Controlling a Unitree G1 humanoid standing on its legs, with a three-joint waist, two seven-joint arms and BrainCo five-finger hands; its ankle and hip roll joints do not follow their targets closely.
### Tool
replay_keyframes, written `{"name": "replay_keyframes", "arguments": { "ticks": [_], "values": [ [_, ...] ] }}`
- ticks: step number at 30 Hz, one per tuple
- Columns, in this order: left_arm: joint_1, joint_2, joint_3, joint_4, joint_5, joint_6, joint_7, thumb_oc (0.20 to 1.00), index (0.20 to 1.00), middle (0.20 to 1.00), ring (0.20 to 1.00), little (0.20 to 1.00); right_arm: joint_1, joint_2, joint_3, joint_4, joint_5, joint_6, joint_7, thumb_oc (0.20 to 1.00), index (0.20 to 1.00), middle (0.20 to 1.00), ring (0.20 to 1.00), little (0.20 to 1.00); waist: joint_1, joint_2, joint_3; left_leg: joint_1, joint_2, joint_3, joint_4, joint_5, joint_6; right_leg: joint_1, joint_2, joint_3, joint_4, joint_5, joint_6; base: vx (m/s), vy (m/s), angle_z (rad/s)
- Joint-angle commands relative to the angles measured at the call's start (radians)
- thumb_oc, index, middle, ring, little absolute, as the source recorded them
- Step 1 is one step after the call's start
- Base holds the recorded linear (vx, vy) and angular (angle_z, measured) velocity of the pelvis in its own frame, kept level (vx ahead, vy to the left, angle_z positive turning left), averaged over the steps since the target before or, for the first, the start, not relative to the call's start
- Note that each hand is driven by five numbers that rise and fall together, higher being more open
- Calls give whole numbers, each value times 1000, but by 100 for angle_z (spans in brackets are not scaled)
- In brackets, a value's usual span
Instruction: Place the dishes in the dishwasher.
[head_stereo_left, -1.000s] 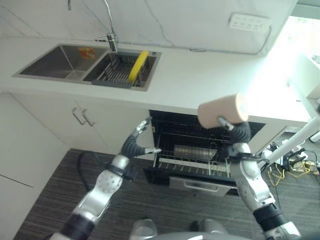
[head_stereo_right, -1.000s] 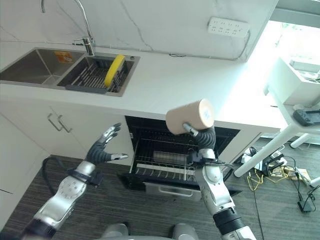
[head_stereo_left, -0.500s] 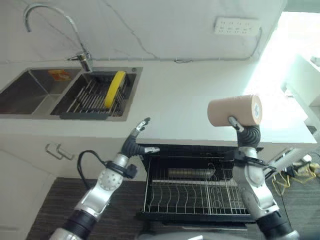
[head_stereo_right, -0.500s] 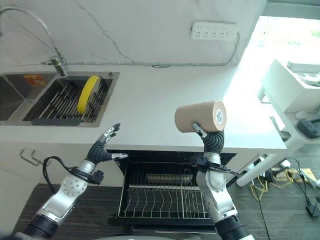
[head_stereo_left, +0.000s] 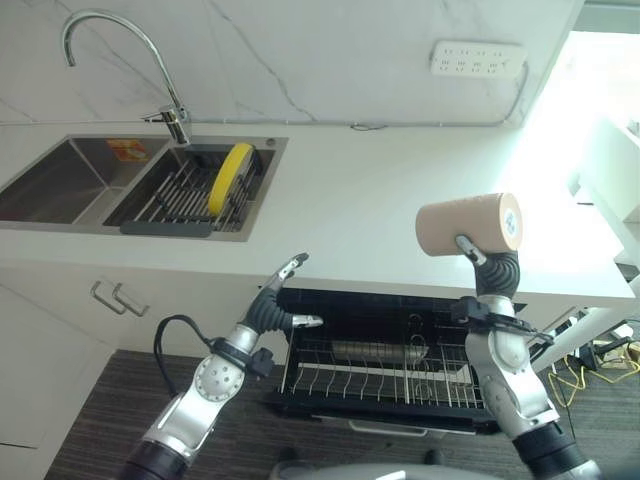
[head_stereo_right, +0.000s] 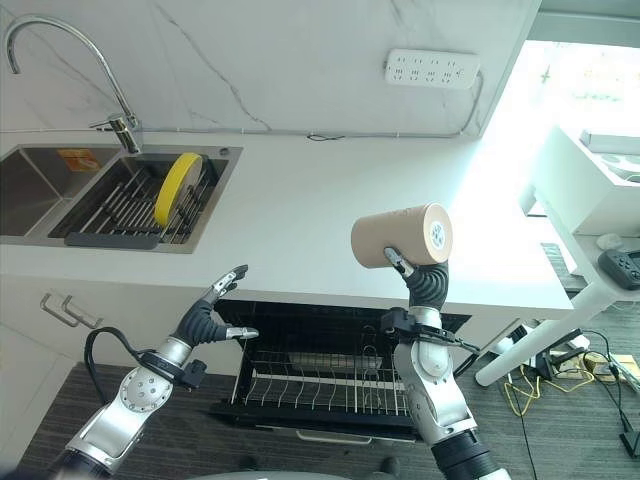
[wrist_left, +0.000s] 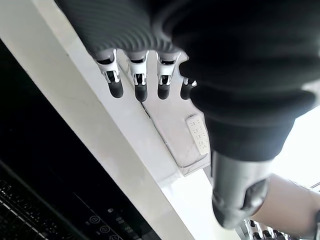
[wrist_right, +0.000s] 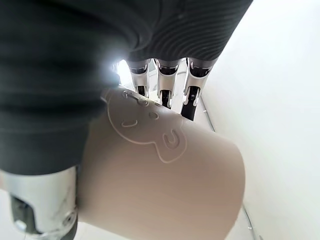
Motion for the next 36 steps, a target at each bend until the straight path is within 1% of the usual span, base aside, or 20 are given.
{"name": "replay_keyframes", "arguments": {
  "ticks": [1,2,4,5,7,8,9,12,13,16,19,21,23,25,27,29,30,34,36],
  "values": [
    [-68,66,-72,1,53,31,-119,1000,1000,1000,1000,1000,-40,1,-21,-58,-3,-63,9,200,200,200,200,200,-5,-11,-37,-21,21,60,9,-53,15,6,-87,-26,7,-65,55,17,7,-4],
    [-72,78,-97,1,61,58,-191,1000,1000,1000,1000,1000,-43,-3,-20,-56,-6,-58,6,200,200,200,200,200,-9,-8,-38,-19,21,62,9,-53,15,5,-87,-26,7,-64,57,27,15,-4],
    [-77,105,-131,-14,43,93,-276,1000,1000,1000,1000,1000,-43,-14,-17,-52,-2,-51,8,200,200,200,200,200,-16,-3,-39,-16,23,67,9,-53,14,3,-88,-23,8,-64,59,20,19,-1],
    [-80,125,-147,-14,28,110,-339,1000,1000,1000,1000,1000,-39,-21,-12,-47,2,-48,11,200,200,200,200,200,-23,3,-39,-13,24,71,9,-53,16,4,-88,-22,8,-64,61,38,44,-3],
    [-87,166,-172,-26,21,141,-424,1000,1000,1000,1000,1000,-27,-34,-10,-45,9,-43,17,200,200,200,200,200,-36,11,-38,-11,26,81,9,-53,16,1,-88,-16,9,-65,63,25,43,-4],
    [-89,176,-179,-31,21,148,-444,1000,1000,1000,1000,1000,-25,-37,-10,-42,8,-42,21,200,200,200,200,200,-39,12,-37,-11,26,84,9,-53,16,1,-88,-15,9,-65,64,4,26,-4],
    [-90,200,-189,-40,13,167,-469,1000,1000,1000,1000,1000,-17,-41,-11,-36,9,-40,33,200,200,200,200,200,-45,13,-37,-10,25,87,9,-54,17,0,-88,-10,8,-64,65,-4,8,-7],
    [-89,213,-190,-43,7,190,-463,1000,1000,1000,1000,1000,-5,-43,-12,-36,18,-43,36,200,200,200,200,200,-48,12,-38,-7,24,89,9,-57,19,2,-89,-11,5,-62,67,-18,-8,-14],
    [-86,210,-188,-28,-6,192,-450,1000,1000,1000,1000,1000,0,-42,-13,-35,16,-52,37,200,200,200,200,200,-48,9,-41,-4,25,92,9,-58,20,3,-90,-13,4,-62,68,-33,-23,-7],
    [-77,195,-195,4,22,205,-456,1000,1000,1000,1000,1000,5,-37,-24,-34,19,-60,47,200,200,200,200,200,-48,7,-48,-2,29,99,9,-58,18,5,-91,-18,4,-63,69,-53,-28,0],
    [-82,177,-227,66,73,227,-487,1000,1000,1000,1000,1000,-10,-39,-22,-25,15,-69,37,200,200,200,200,200,-49,6,-56,3,32,104,9,-60,17,6,-92,-22,4,-63,70,-73,-19,0],
    [-86,166,-255,106,113,241,-526,1000,1000,1000,1000,1000,-19,-39,-25,-21,12,-82,20,200,200,200,200,200,-53,6,-63,9,33,110,9,-63,19,7,-91,-20,4,-63,70,-62,-18,-1],
    [-86,156,-277,127,153,269,-548,1000,1000,1000,1000,1000,-24,-41,-40,-24,11,-87,21,200,200,200,200,200,-59,6,-66,14,35,115,9,-65,19,8,-89,-16,4,-65,70,-16,-6,-1],
    [-82,135,-303,192,214,281,-537,1000,1000,1000,1000,1000,-22,-54,-65,-55,4,-81,19,200,200,200,200,200,-73,5,-69,21,36,124,9,-68,21,7,-85,-5,8,-69,68,0,0,0],
    [-82,120,-316,233,240,299,-523,1000,1000,1000,1000,1000,-14,-56,-79,-76,11,-71,27,200,200,200,200,200,-81,3,-69,23,36,126,9,-69,22,6,-83,1,11,-71,68,-11,-12,-6],
    [-78,83,-325,328,291,303,-502,1000,1000,1000,1000,1000,2,-61,-91,-110,1,-48,57,200,200,200,200,200,-95,-1,-67,25,37,136,9,-71,23,1,-83,5,18,-71,69,-18,-12,-20],
    [-75,48,-341,410,343,315,-479,1000,1000,1000,1000,1000,24,-69,-93,-136,12,-27,101,200,200,200,200,200,-112,-5,-60,28,38,144,9,-71,25,-4,-83,14,28,-74,70,-11,-9,-25],
    [-60,1,-337,516,374,326,-411,1000,1000,1000,1000,1000,68,-80,-91,-167,4,-4,164,200,200,200,200,200,-134,-11,-42,30,37,152,9,-68,34,-26,-80,40,74,-94,68,-18,-3,-28],
    [-59,-45,-320,646,390,301,-309,1000,1000,1000,1000,1000,116,-90,-81,-161,3,-1,235,200,200,200,200,200,-157,-18,-8,14,38,157,30,-61,42,-68,-73,74,146,-121,64,-105,-13,-27]
  ]
}}
